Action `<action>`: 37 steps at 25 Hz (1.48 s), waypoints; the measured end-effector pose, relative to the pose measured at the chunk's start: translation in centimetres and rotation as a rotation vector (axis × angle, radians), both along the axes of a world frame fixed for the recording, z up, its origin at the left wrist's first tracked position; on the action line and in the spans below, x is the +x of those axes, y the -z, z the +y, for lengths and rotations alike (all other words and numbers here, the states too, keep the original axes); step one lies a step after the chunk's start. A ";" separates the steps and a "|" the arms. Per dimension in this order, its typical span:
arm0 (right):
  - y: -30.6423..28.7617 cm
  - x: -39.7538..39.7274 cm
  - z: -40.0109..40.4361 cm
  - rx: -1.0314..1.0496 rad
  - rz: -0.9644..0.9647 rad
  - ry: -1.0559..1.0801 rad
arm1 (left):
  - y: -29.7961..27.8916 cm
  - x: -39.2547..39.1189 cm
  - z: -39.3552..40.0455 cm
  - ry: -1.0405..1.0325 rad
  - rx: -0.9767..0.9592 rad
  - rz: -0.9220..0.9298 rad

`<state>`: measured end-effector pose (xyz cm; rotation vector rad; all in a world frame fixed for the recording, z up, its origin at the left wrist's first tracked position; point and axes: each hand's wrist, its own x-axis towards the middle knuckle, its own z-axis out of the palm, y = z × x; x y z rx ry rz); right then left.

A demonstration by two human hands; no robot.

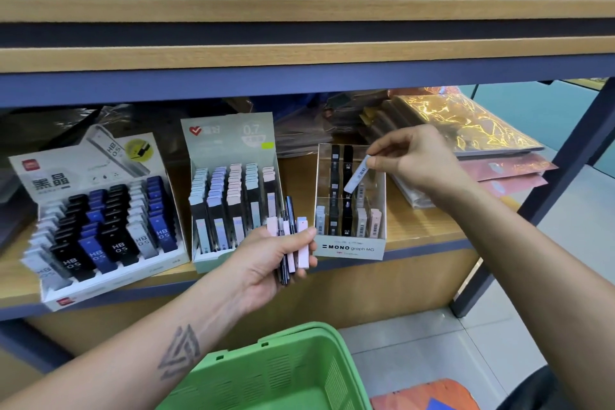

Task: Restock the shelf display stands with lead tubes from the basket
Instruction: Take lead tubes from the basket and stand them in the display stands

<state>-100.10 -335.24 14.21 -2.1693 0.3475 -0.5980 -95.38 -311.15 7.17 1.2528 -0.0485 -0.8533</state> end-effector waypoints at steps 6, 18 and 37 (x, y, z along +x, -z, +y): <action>1.5 3.5 3.1 -0.335 -0.057 -0.002 | -0.3 0.3 0.2 0.012 -0.005 -0.044; 4.0 7.3 5.6 -0.592 0.115 0.181 | -0.4 0.8 1.1 0.022 -0.015 -0.036; 4.1 6.6 5.7 -0.818 0.207 0.189 | -0.5 0.2 1.2 0.031 0.010 -0.032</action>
